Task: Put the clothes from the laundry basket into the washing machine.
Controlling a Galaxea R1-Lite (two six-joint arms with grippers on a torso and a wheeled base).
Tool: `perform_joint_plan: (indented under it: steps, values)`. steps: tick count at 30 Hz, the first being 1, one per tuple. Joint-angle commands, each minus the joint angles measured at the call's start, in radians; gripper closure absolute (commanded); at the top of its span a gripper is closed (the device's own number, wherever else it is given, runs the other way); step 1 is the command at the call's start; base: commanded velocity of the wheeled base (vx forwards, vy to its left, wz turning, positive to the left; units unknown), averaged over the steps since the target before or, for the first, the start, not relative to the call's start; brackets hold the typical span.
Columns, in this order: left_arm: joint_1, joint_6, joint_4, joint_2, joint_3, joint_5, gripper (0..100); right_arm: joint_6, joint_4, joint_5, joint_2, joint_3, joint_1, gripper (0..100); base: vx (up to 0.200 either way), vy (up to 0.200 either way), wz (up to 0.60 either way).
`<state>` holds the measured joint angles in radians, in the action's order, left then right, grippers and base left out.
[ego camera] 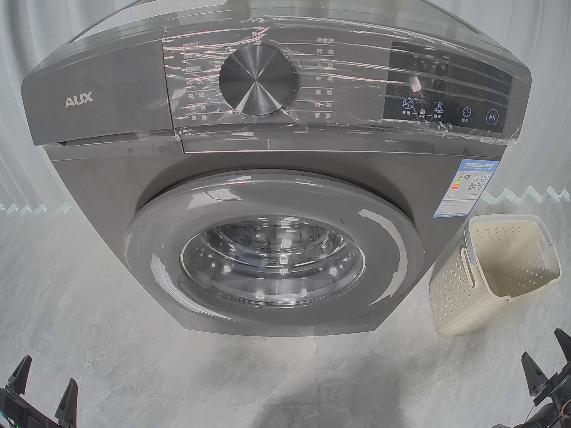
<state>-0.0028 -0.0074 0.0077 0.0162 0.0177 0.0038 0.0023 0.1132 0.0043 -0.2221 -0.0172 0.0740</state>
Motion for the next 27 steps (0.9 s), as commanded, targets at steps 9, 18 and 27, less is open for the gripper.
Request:
perform_joint_plan:
  steps: [9,18,27]
  values:
    - [0.0,-0.005,0.0,-0.016,-0.016,0.001,0,0.021,-0.113,-0.04,0.222,0.016,-0.073,0,0.0,0.0,0.0]
    - [0.0,-0.011,0.0,-0.016,-0.016,0.001,0,-0.015,-0.116,0.003,0.222,0.016,-0.069,0,0.0,0.0,0.0]
    - [0.0,-0.008,0.0,-0.016,-0.015,-0.001,0,-0.01,-0.116,0.005,0.222,0.016,-0.069,0,0.0,0.0,0.0]
